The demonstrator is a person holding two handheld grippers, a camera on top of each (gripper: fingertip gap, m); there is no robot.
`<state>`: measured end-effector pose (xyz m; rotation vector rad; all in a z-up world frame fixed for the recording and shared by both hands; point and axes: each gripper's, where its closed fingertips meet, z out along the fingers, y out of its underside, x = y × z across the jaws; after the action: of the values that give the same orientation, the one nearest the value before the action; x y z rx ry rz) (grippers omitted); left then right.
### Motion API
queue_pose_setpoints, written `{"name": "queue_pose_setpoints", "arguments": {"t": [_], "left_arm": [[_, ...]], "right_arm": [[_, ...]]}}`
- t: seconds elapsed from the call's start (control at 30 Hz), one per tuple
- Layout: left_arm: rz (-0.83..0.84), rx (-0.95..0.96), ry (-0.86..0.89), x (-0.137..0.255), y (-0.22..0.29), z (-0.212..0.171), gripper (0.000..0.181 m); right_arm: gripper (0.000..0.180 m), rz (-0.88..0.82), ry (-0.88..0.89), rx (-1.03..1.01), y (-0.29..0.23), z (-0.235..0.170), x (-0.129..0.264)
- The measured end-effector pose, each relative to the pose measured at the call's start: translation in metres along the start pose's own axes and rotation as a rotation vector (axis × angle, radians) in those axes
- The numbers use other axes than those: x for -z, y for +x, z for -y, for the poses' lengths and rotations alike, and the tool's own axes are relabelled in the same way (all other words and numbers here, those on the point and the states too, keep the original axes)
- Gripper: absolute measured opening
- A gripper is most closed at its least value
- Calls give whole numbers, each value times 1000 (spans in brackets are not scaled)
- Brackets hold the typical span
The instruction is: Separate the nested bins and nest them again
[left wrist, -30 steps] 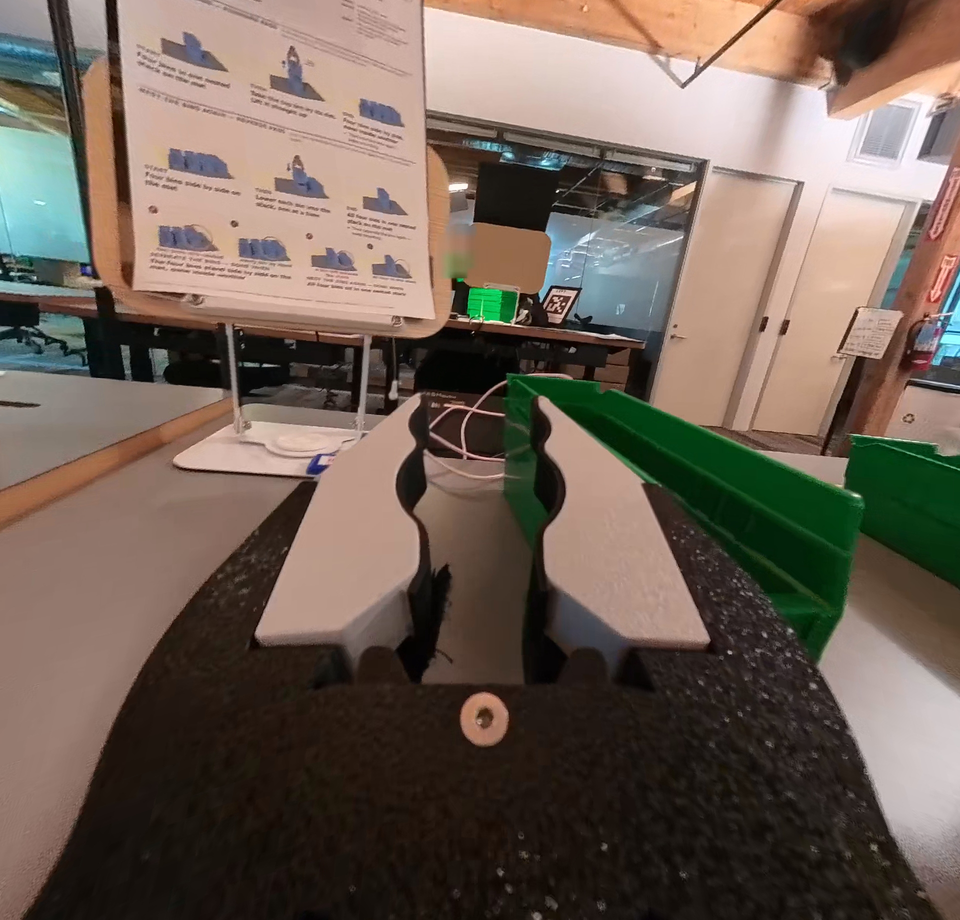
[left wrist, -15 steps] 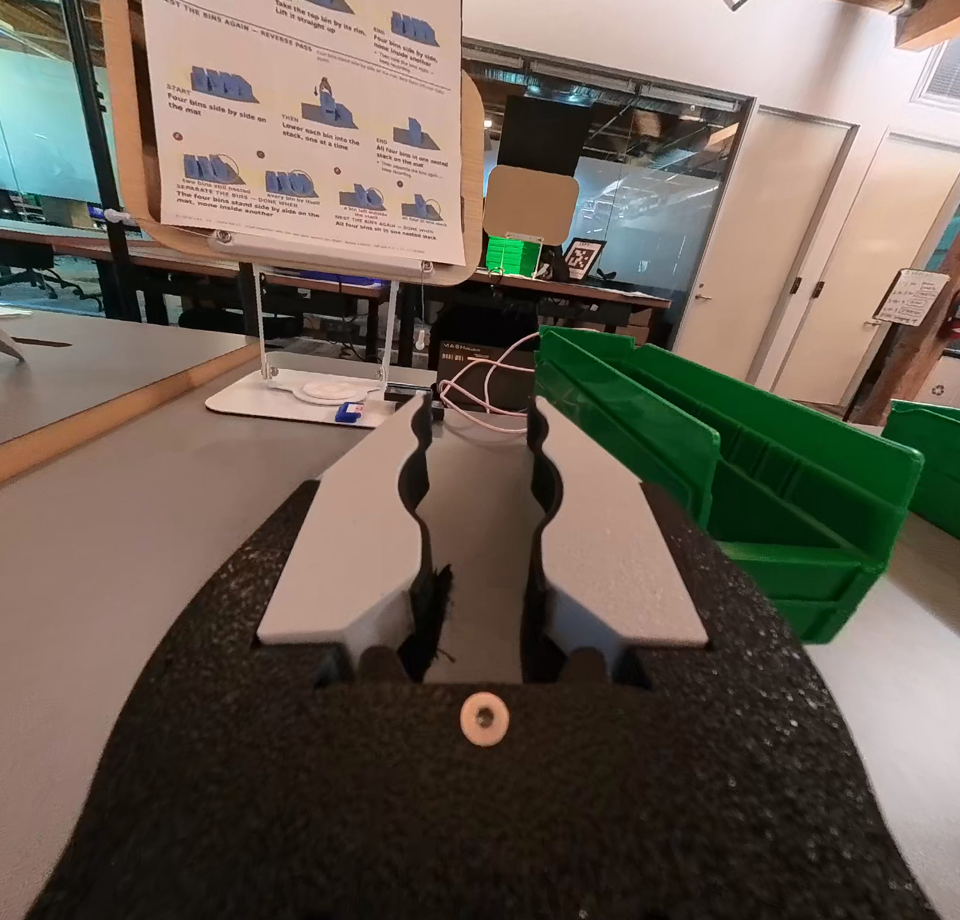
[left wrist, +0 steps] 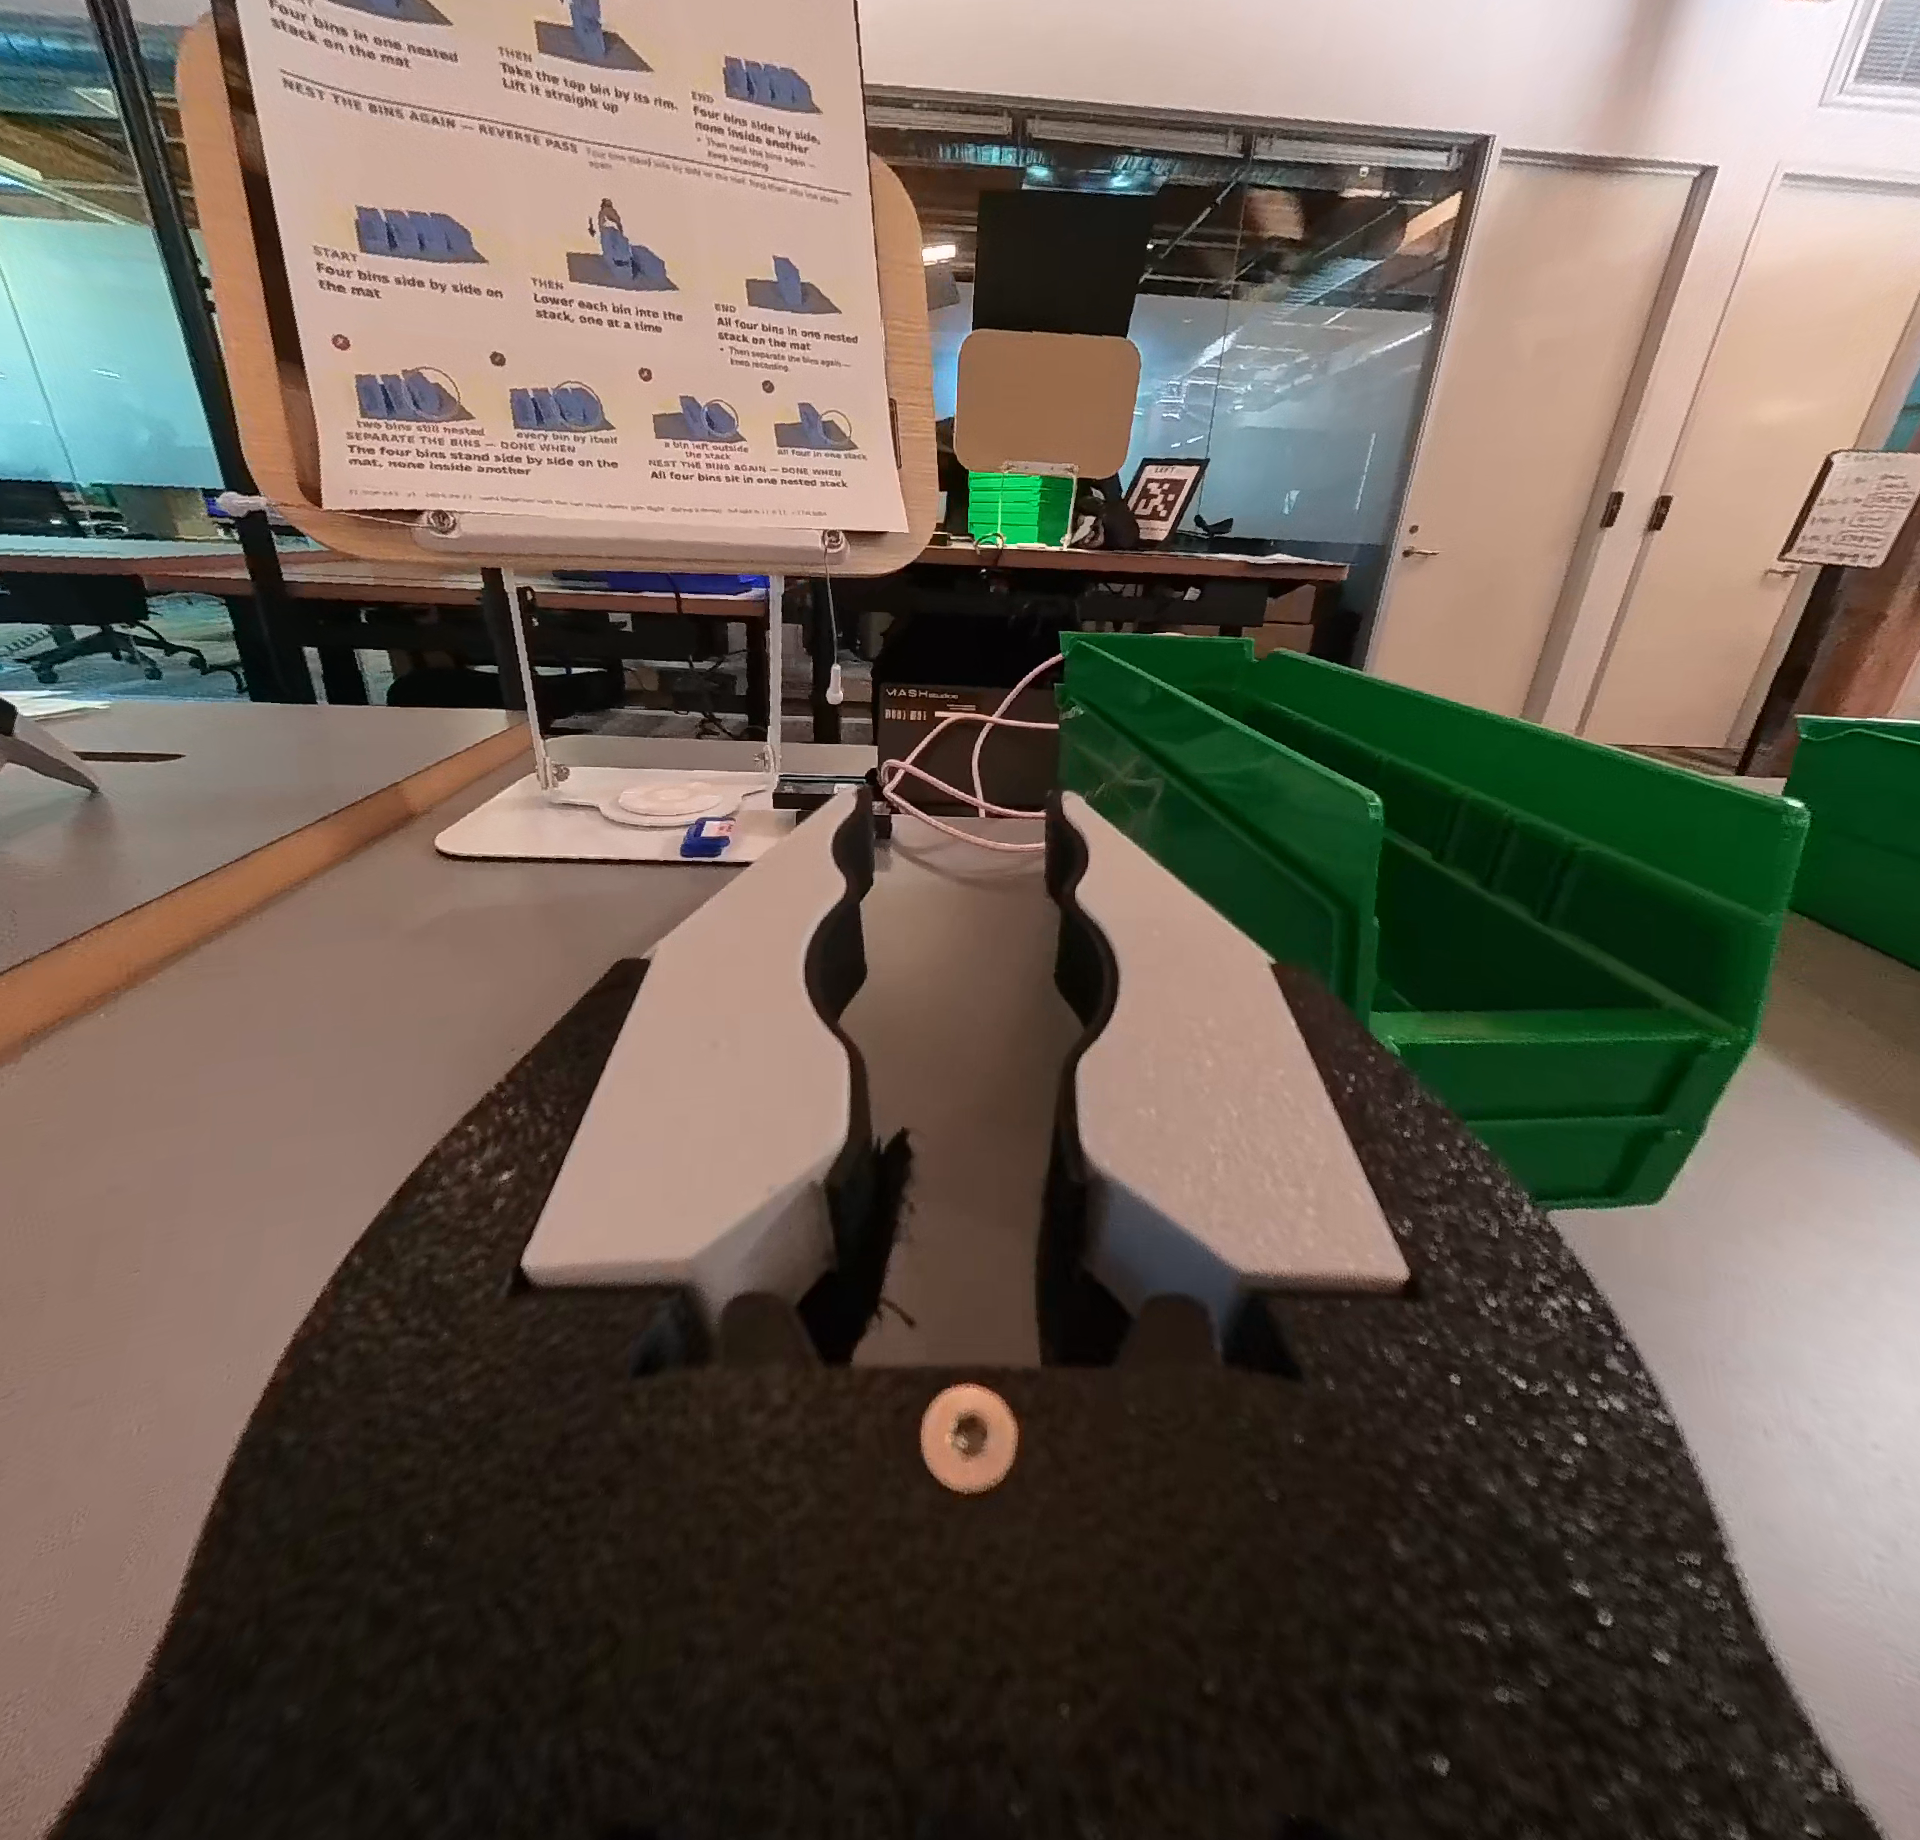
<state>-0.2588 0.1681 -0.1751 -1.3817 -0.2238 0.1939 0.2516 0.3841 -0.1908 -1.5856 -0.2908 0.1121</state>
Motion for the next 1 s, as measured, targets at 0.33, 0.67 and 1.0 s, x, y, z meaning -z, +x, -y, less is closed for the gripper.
{"name": "queue_pose_setpoints", "arguments": {"t": [0.33, 0.67, 1.0], "left_arm": [[-7, -13, -10, -1, 3, -2, 31], [-21, -17, -19, -3, 8, -4, 31], [-22, -23, -21, -3, 9, -4, 31]], "right_arm": [[22, -42, -173, -18, 8, -29, -5], [1, 75, -141, -63, -24, -19, -2], [2, 181, -143, -95, -68, -21, 8]]}}
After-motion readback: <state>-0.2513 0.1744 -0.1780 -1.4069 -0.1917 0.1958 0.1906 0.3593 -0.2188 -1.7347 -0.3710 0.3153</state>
